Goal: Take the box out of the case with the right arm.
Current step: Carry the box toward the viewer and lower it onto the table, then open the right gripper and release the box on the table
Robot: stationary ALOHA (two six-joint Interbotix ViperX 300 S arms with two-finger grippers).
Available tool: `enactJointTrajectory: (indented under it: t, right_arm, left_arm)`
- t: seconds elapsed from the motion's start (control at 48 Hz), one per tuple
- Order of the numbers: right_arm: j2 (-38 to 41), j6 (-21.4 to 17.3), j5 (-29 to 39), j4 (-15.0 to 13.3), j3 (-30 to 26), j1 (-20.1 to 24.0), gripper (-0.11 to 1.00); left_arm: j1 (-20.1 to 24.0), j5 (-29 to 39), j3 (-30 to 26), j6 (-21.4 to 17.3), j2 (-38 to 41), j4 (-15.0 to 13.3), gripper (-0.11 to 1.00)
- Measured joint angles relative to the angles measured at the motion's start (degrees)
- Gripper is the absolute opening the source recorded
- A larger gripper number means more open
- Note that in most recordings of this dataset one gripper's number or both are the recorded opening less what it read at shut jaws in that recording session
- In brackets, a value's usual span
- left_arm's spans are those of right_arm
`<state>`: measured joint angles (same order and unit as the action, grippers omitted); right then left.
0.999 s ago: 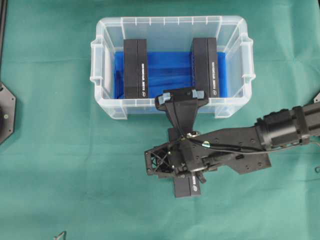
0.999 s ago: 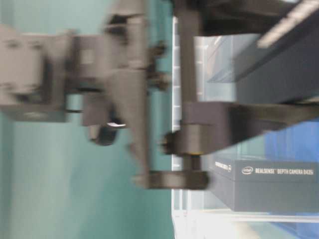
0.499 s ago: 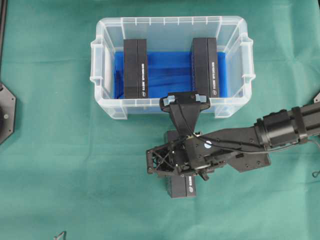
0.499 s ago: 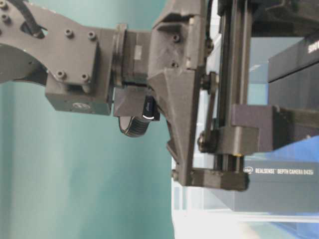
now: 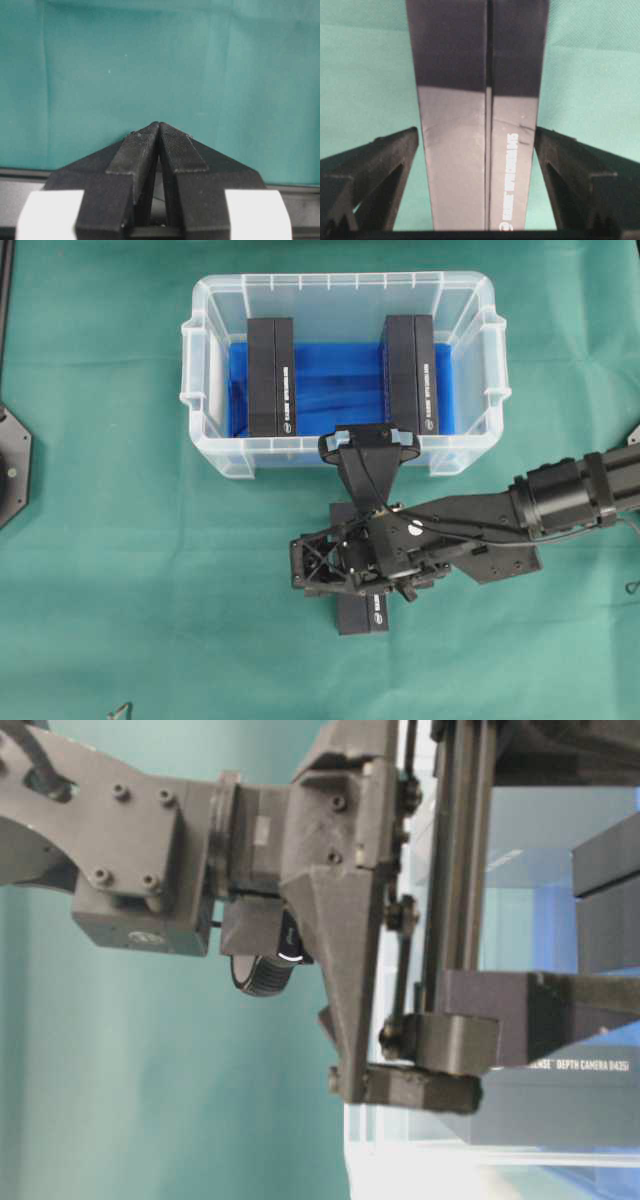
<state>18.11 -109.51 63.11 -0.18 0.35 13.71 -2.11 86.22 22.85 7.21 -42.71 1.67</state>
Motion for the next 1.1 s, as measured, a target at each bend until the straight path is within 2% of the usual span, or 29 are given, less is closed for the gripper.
enactJointTrajectory:
  t: [0.291, 0.687, 0.832, 1.103]
  right_arm:
    - [-0.7, -0.3, 5.0, -0.1, -2.8, 0.0, 0.89]
    - [-3.2, 1.1, 25.2, -4.2, -18.9, 0.0, 0.89]
    - [-3.2, 1.5, 27.9, -4.7, -22.1, 0.0, 0.89]
    - [-3.2, 2.4, 28.3, -5.3, -22.6, 0.0, 0.89]
  left_arm:
    - [0.0, 0.0, 0.0, 0.0, 0.1, 0.0, 0.00]
    - [-0.1, 0.0, 0.0, 0.0, 0.1, 0.1, 0.00]
    - [0.0, 0.0, 0.0, 0.0, 0.1, 0.1, 0.00]
    - [0.0, 0.0, 0.0, 0.0, 0.1, 0.1, 0.00]
